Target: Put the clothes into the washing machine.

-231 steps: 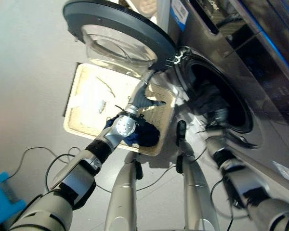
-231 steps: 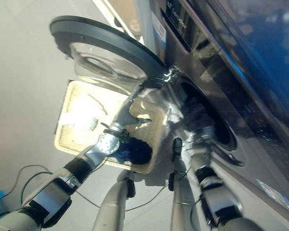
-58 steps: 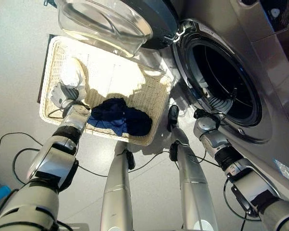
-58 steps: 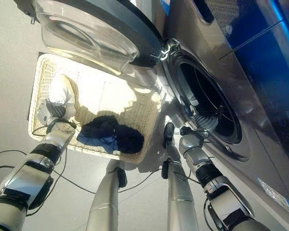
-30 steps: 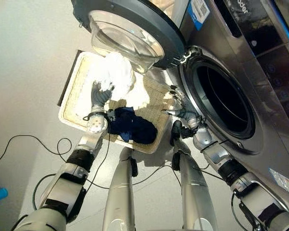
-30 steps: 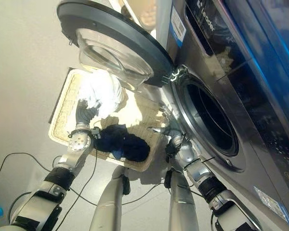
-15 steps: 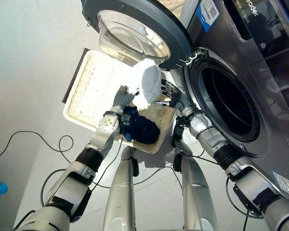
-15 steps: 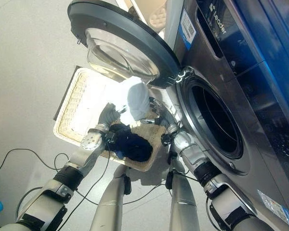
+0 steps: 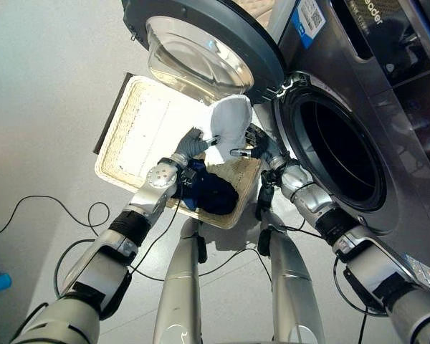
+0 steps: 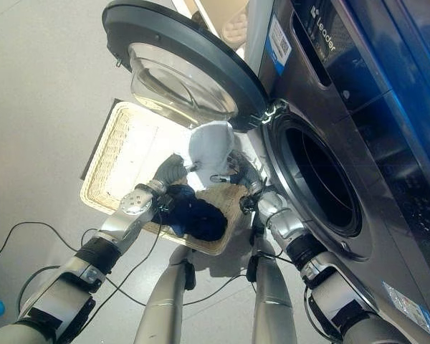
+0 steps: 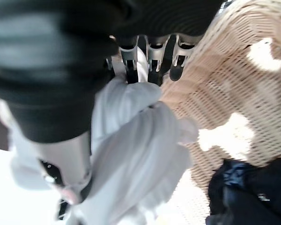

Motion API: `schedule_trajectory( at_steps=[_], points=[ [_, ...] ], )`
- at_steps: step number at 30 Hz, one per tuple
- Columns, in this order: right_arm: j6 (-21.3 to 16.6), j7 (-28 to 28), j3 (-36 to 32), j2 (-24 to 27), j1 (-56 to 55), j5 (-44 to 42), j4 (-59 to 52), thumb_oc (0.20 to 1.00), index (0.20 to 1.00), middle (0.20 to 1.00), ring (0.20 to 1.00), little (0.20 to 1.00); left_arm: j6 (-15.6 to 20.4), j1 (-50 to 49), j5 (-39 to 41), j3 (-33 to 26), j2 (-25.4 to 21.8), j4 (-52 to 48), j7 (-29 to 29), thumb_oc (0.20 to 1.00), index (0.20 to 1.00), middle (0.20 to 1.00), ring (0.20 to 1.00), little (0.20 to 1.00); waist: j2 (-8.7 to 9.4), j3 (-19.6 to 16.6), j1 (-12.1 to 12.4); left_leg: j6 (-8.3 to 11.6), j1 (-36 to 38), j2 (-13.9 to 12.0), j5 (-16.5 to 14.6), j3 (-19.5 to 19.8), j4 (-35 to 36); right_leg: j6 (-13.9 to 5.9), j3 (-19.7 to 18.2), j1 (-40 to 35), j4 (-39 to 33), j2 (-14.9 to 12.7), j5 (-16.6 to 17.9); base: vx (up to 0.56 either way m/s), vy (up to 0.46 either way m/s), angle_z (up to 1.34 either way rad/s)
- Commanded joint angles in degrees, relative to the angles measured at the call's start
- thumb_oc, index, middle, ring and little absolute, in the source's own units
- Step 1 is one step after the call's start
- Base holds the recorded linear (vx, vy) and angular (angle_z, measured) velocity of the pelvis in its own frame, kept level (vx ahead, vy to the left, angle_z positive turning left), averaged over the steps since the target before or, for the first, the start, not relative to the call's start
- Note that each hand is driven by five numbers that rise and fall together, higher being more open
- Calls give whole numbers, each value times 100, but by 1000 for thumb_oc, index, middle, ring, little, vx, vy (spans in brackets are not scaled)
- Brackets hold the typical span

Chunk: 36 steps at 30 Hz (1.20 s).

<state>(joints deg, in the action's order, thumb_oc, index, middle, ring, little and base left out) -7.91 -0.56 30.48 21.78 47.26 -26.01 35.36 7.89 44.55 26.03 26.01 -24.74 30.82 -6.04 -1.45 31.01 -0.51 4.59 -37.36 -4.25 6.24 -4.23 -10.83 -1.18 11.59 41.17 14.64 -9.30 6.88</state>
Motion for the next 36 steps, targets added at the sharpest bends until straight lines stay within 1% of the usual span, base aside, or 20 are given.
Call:
schedule_trajectory(
  at_steps=[1, 4, 12, 13, 15, 19, 23, 24, 26, 29, 33, 34, 35, 36],
  points=[
    [-24, 221, 194, -74, 441, -9, -104, 1000, 1000, 1000, 1000, 1000, 286, 359, 16, 195, 364, -374, -507, 200, 200, 200, 200, 200, -195, -122, 119, -22, -106, 258, -195, -499, -88, -599, 149, 11, 460, -95, -385, 0, 0, 0],
    [-9, 214, 221, -144, 490, -10, -62, 1000, 1000, 1000, 1000, 1000, 205, 418, 19, 264, 412, -426, -507, 200, 200, 200, 200, 200, -199, -122, 123, -26, -125, 260, -184, -495, -99, -600, 134, 39, 483, -91, -373, 0, 0, 0],
    [15, 203, 211, -239, 608, -132, 36, 1000, 1000, 1000, 1000, 1000, 128, 509, 87, 344, 495, -450, -659, 200, 200, 200, 200, 200, -202, -122, 117, -13, -160, 270, -167, -483, -99, -595, 136, 49, 442, -82, -354, 0, 0, 0],
    [92, 184, 201, -300, 648, -214, 98, 1000, 1000, 1000, 1000, 1000, 110, 530, 193, 387, 555, -447, -801, 200, 200, 200, 200, 200, -204, -122, 118, -13, -154, 275, -155, -475, -82, -591, 123, 51, 437, -70, -345, 0, 0, 0],
    [94, 176, 192, -314, 652, -274, 127, 1000, 1000, 1000, 1000, 1000, 91, 535, 238, 389, 571, -453, -878, 200, 200, 200, 200, 200, -207, -122, 120, -16, -155, 275, -152, -477, -76, -591, 125, 53, 435, -70, -343, 0, 0, 0],
    [119, 187, 83, -426, 700, -623, 383, 1000, 1000, 1000, 1000, 1000, -84, 547, 579, 463, 662, -479, -1311, 200, 200, 200, 200, 200, -227, -122, 135, -18, -158, 278, -152, -469, -72, -593, 130, 58, 432, -78, -333, 0, 0, 0],
    [119, 209, 18, -473, 714, -838, 584, 1000, 1000, 1000, 1000, 1000, -178, 536, 701, 484, 714, -482, -1539, 200, 200, 200, 200, 200, -234, -122, 145, -21, -133, 278, -139, -466, -36, -593, 135, 41, 411, -70, -319, 0, 0, 0],
    [178, 151, -49, -508, 740, -916, 692, 1000, 1000, 1000, 1000, 1000, -203, 531, 726, 513, 742, -470, -1684, 200, 200, 200, 200, 200, -247, -122, 145, -19, -131, 280, -139, -461, -31, -592, 124, 53, 421, -62, -319, 0, 0, 0],
    [261, 71, -83, -540, 752, -943, 806, 1000, 1000, 1000, 1000, 1000, -201, 542, 706, 549, 756, -456, -1767, 200, 200, 200, 200, 200, -249, -122, 146, -22, -123, 278, -133, -461, -20, -592, 122, 50, 419, -58, -312, 0, 0, 0],
    [266, 41, -125, -569, 770, -1052, 915, 1000, 1000, 1000, 1000, 1000, -180, 560, 576, 591, 768, -469, -1781, 200, 200, 200, 200, 200, -260, -122, 149, -28, -126, 273, -123, -470, -1, -588, 120, 58, 408, -52, -304, 0, 0, 0],
    [152, 134, -164, -631, 806, -1277, 939, 1000, 1000, 1000, 1000, 1000, -239, 604, 564, 719, 752, -503, -1860, 200, 200, 200, 200, 200, -273, -122, 150, -33, -136, 281, -124, -467, 4, -588, 113, 69, 399, -44, -297, 0, 0, 0],
    [92, 150, -165, -642, 817, -1356, 933, 859, 859, 859, 859, 859, -249, 615, 543, 757, 742, -504, -1863, 200, 200, 200, 200, 200, -277, -122, 149, -32, -141, 284, -123, -467, 0, -587, 114, 69, 398, -45, -296, 0, 0, 0],
    [48, 155, -179, -646, 825, -1403, 929, 200, 200, 200, 200, 200, -252, 633, 512, 779, 731, -495, -1860, 200, 200, 200, 200, 200, -278, -122, 148, -30, -143, 284, -125, -465, -4, -588, 114, 71, 404, -45, -298, 0, 0, 0],
    [48, 155, -179, -646, 825, -1403, 929, 200, 200, 200, 200, 200, -252, 633, 512, 779, 731, -495, -1860, 200, 200, 200, 200, 200, -278, -122, 148, -30, -143, 284, -125, -465, -4, -588, 114, 71, 404, -45, -298, 0, 0, 0]
  ],
)
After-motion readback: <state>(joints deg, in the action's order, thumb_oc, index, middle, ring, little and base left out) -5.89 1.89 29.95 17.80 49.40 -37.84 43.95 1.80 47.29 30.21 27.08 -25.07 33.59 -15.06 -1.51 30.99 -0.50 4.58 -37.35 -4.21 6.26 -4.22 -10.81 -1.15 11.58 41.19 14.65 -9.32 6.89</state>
